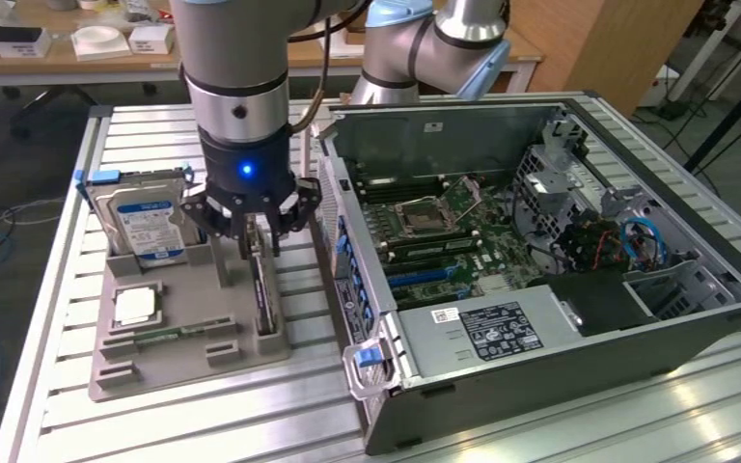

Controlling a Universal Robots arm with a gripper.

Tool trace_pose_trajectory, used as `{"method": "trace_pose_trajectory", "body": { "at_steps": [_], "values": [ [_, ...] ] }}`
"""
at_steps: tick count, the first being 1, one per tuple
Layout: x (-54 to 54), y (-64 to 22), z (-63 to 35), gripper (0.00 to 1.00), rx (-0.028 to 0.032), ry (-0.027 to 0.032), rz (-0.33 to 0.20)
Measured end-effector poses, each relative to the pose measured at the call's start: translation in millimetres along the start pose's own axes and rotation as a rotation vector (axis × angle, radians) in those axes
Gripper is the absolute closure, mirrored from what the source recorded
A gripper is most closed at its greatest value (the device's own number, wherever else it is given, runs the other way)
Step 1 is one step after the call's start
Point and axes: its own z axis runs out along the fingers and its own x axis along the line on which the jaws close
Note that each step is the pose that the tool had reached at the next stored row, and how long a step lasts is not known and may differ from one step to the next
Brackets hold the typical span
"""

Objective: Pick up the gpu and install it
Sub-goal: 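Pick up the gpu and move the gpu toward the slot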

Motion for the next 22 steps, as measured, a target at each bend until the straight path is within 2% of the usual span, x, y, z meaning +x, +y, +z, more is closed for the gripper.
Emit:
{"method": "trace_pose_trajectory", "body": {
  "at_steps": [6, 9, 20, 22],
  "values": [
    [0.8, -7.9, 5.3, 0.59, 0.0001, 0.0022, 0.0],
    [4.7, -8.9, 9.7, 0.59, -0.0001, 0.002, 0.0],
    [4.7, -14.4, 29.3, 0.59, 0.0002, 0.0042, 0.0],
    [4.4, -14.5, 31.7, 0.59, 0.0004, 0.0062, 0.0]
  ]
}}
